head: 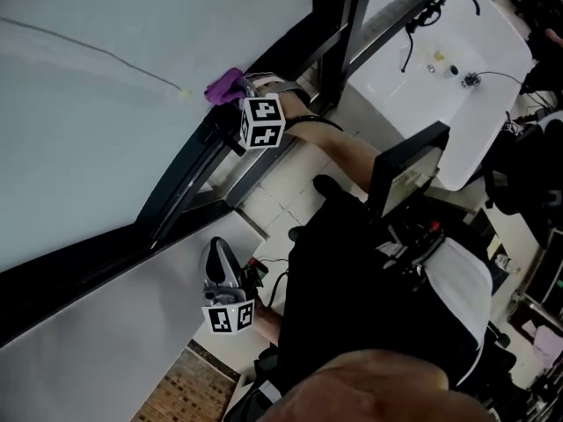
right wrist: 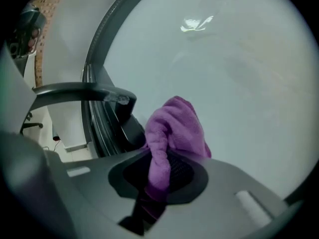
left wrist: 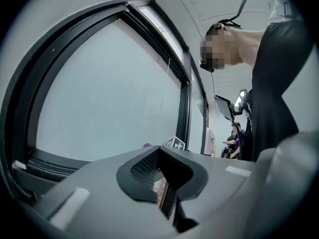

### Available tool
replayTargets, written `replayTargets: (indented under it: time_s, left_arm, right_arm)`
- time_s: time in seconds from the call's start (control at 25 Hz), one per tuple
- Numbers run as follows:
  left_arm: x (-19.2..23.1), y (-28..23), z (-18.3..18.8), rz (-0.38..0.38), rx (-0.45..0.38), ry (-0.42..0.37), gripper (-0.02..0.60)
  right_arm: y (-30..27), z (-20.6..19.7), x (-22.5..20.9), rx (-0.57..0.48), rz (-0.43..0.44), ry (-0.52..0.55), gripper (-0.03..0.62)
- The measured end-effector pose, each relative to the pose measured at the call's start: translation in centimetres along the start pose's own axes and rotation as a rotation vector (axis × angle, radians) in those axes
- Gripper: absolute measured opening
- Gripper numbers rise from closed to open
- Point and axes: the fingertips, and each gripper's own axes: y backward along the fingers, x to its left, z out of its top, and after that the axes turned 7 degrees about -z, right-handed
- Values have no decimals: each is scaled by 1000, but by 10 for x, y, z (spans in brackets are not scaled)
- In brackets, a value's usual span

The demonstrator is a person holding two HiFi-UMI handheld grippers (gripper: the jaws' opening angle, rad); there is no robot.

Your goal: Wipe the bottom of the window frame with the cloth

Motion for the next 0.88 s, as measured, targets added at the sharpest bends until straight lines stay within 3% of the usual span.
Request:
replayTargets:
  time_s: [0.2, 0.64, 0.76, 0.88]
  left_arm:
    - [0, -8, -5, -24, -1, 7, -9]
    - [6, -10, -9, -36, 3, 13, -9]
    - [4, -13, -10, -42, 0, 13, -9]
    - [4, -16, -11, -48, -7, 11, -9]
  right_arm:
    - [2, -32, -24, 41, -63, 11, 60]
    - [23, -196, -173, 415, -392, -96, 60]
    - [24, -210, -186, 495, -453, -76, 58]
    - [17, -215, -188, 510, -469, -63, 58]
